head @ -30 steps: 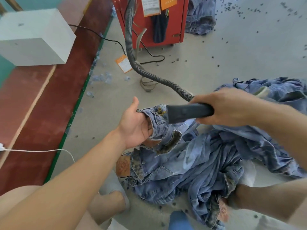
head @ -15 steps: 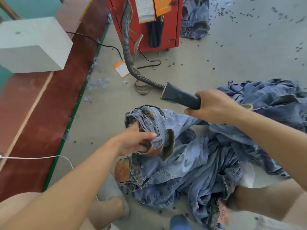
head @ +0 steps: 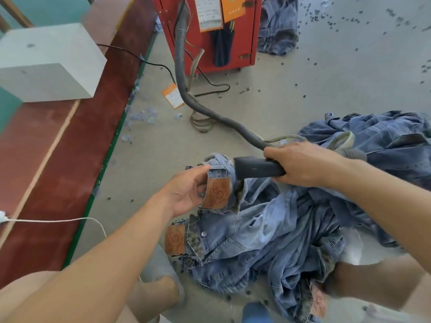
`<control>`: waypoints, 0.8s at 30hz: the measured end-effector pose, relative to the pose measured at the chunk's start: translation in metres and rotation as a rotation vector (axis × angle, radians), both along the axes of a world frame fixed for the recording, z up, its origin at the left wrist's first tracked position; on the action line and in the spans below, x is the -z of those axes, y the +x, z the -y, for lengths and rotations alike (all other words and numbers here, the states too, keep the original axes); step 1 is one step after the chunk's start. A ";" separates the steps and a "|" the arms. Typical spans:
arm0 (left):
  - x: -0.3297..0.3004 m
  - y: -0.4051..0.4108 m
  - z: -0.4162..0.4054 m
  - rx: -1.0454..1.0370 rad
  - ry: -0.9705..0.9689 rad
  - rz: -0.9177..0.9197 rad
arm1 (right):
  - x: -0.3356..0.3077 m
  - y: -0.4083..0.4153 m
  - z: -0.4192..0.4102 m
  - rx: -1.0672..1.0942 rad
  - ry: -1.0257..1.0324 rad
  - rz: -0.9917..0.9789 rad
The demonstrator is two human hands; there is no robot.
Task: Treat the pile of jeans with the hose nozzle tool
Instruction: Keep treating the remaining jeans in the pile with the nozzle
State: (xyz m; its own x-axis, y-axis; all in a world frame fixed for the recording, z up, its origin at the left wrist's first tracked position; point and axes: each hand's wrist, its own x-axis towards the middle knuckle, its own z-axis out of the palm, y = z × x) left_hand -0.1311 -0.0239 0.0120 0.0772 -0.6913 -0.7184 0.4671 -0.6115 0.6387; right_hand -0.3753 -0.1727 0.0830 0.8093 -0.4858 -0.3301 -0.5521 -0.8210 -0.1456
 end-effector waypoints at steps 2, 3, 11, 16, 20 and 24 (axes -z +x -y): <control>0.000 -0.003 0.000 0.011 -0.008 -0.010 | 0.008 0.011 -0.011 -0.023 0.040 0.041; 0.000 -0.004 0.001 0.021 -0.005 -0.007 | 0.009 0.017 -0.017 -0.027 0.072 0.106; -0.006 0.004 0.000 0.108 0.015 0.101 | -0.013 0.009 0.019 0.257 0.067 0.226; -0.027 0.005 0.011 -0.192 -0.145 0.016 | 0.001 0.024 0.015 0.469 0.192 0.157; -0.044 -0.005 0.013 -0.378 -0.307 0.000 | 0.003 0.058 -0.004 0.620 0.334 0.377; -0.051 -0.016 -0.002 -0.433 -0.240 0.009 | 0.002 0.083 -0.022 0.633 0.412 0.401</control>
State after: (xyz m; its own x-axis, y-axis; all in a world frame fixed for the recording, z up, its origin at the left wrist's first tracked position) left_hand -0.1473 -0.0223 0.0629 0.3999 -0.7398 -0.5410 0.6395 -0.1976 0.7429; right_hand -0.2922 -0.1508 0.0811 0.5189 -0.7901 -0.3262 -0.7318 -0.2135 -0.6472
